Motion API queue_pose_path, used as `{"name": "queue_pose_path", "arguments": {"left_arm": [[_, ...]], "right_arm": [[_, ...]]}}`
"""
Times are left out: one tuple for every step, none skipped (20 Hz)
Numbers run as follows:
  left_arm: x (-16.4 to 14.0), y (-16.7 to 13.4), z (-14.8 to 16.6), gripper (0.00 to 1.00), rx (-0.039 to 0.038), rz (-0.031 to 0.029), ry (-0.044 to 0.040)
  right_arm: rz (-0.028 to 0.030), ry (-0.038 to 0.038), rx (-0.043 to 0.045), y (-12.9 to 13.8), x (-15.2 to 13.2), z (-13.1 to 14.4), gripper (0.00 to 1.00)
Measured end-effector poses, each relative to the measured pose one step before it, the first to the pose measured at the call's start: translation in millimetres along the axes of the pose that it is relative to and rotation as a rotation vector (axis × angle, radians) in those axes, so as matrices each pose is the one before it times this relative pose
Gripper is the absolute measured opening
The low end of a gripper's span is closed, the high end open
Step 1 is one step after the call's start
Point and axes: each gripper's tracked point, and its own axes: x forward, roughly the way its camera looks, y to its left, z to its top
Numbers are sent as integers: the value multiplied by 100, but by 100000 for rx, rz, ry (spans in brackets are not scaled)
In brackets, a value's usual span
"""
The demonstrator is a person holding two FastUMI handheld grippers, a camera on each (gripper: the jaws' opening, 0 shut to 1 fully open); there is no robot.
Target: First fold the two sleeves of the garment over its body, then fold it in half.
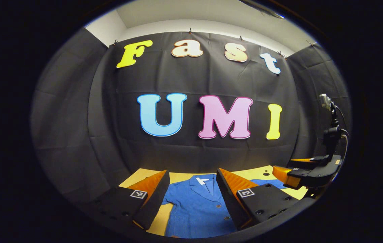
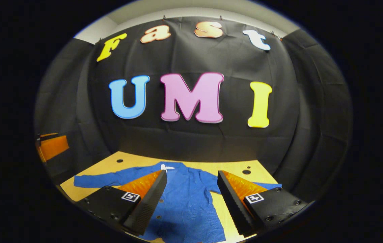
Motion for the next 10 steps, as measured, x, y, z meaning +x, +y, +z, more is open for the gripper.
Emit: {"name": "queue_pose_path", "arguments": {"left_arm": [[455, -404, -381, 80, 142, 131, 1355], [311, -438, -254, 80, 522, 68, 1477], [335, -440, -297, 80, 847, -188, 1456], [401, -361, -48, 80, 993, -224, 1212], [307, -345, -139, 79, 978, 87, 875], [313, -250, 68, 80, 598, 654, 506], [418, -295, 60, 80, 167, 75, 580], [359, -624, -72, 80, -35, -1166, 1228], [293, -689, -159, 79, 103, -906, 1159], [234, -434, -92, 80, 211, -411, 882]], "right_arm": [[-496, 4895, 310, -716, 1100, -1724, 96], [-794, 4408, 897, -984, 1070, -1408, 97], [-678, 3064, 1387, -856, 1064, -1051, 97], [-927, 2727, 1711, -955, 829, -734, 97], [-2030, 2421, 1104, -1101, 977, -645, 97], [-2242, 1829, -124, -1119, 977, -694, 97], [-1962, 820, -1277, -1052, 981, -398, 97], [-2166, 713, -1543, -1035, 972, -440, 97], [-1784, 907, -935, -1064, 1003, -407, 97], [-1648, 1419, -331, -1106, 939, -540, 98]]}}
